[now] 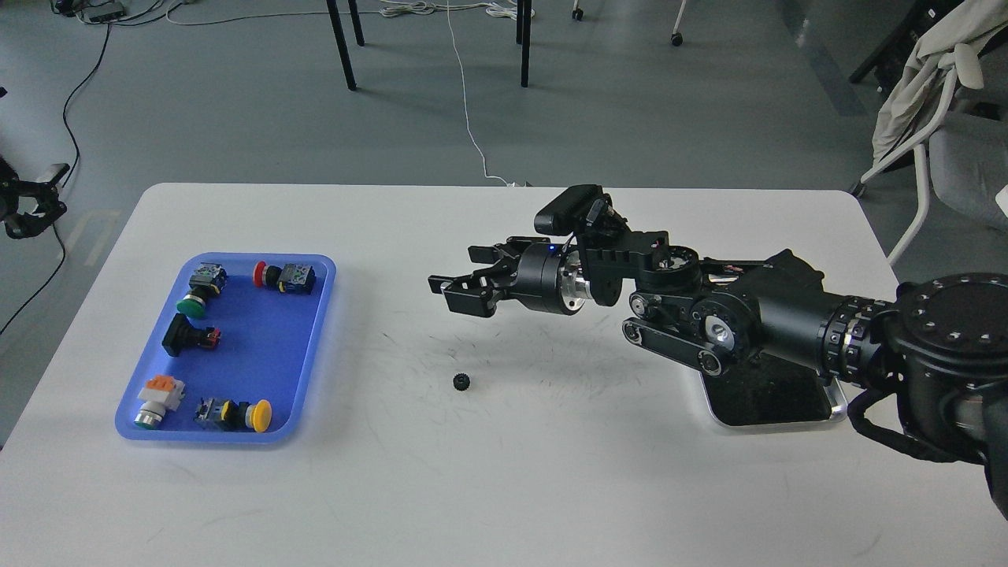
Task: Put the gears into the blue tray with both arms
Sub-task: 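Open the right gripper to set the black gear on the table, then withdraw the right arm up and back from the table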
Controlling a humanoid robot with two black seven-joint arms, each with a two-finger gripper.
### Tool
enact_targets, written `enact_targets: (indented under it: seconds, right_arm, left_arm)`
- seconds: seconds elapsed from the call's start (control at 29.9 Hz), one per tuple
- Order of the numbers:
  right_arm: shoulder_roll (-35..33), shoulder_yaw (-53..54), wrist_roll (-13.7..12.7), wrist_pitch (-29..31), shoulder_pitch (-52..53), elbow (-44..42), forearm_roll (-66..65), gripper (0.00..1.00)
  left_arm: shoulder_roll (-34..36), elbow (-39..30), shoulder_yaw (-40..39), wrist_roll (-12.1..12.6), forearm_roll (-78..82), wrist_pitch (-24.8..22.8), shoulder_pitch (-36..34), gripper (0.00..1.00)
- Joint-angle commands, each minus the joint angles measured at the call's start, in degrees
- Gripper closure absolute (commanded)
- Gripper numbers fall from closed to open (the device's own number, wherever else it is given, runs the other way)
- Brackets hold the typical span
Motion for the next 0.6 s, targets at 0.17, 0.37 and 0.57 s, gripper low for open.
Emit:
enact_targets:
  seconds: [0.17, 0.37, 0.57]
  right_arm:
    - [0.0, 7.3, -1.2, 0.1, 0.9, -0.1, 7.0, 0.10]
    - [-5.0, 9.8, -2.0, 0.1, 1.6, 0.1, 15.0, 0.08]
    - [-12.5, 11.6, -2.1, 0.0, 1.5, 0.5, 24.9, 0.08]
  left_arm:
    - [6.4, -10.6, 0.6, -0.8, 10.9, 0.0, 0.4, 0.00]
    - [9.1, -19.6, 0.8, -0.7, 11.4, 0.0, 0.6, 0.00]
    - [11.7, -30.1, 0.9, -0.7, 20.9, 0.0, 0.7, 0.00]
